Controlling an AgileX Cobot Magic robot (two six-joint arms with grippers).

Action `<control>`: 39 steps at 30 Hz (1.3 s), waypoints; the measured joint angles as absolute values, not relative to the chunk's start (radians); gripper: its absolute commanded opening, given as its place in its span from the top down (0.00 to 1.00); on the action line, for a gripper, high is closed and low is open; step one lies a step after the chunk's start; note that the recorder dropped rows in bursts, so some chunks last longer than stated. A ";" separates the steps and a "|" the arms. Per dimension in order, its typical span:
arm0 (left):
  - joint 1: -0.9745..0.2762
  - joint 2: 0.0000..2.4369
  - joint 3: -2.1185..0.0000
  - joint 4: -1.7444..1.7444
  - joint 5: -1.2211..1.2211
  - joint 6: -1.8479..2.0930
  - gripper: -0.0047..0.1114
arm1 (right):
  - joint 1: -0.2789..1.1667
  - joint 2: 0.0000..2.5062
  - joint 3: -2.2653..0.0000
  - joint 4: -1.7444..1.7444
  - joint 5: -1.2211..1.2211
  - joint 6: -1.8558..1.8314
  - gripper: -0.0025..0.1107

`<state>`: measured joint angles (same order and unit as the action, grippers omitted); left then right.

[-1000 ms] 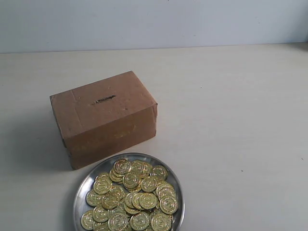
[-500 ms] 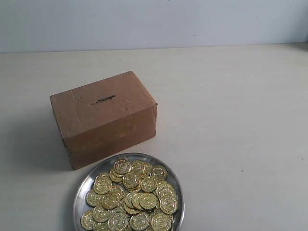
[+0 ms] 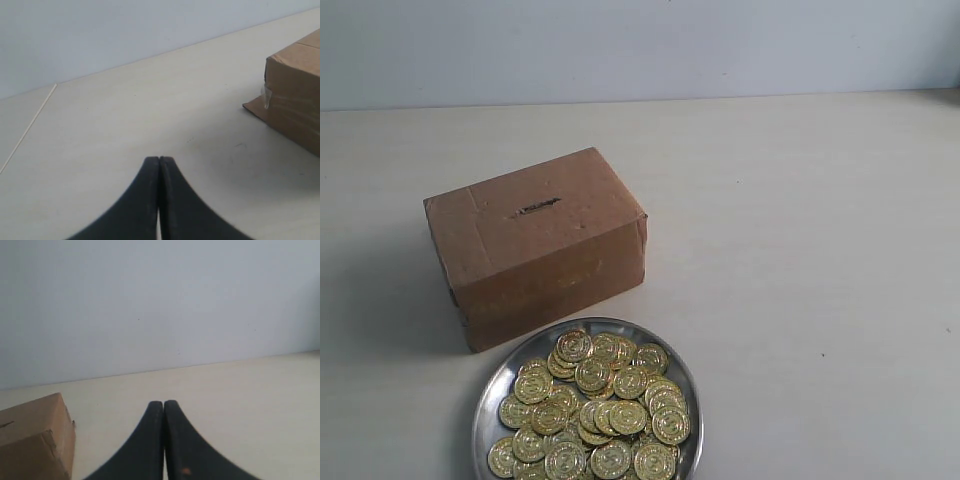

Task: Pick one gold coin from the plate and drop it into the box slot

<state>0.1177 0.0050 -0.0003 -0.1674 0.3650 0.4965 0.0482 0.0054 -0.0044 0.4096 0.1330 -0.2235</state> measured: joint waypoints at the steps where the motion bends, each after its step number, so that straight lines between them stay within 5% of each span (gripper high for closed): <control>1: 0.118 0.005 0.000 -0.167 0.365 0.496 0.96 | 0.048 0.005 -0.004 0.412 0.131 -0.221 0.98; 16: 0.118 0.005 0.000 -0.167 0.365 0.496 0.96 | 0.048 0.005 -0.007 0.729 0.057 -0.056 0.98; 25: 0.118 0.005 0.000 -0.167 0.365 0.496 0.96 | 0.049 0.043 -0.321 0.752 0.461 -0.263 0.98; 39: 0.118 0.005 0.000 -0.167 0.365 0.496 0.96 | 0.050 0.458 -0.673 0.713 0.797 -0.642 0.98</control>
<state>0.1177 0.0050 -0.0003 -0.1674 0.3653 0.4965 0.0504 0.4581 -0.6728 0.7133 0.7966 -0.6423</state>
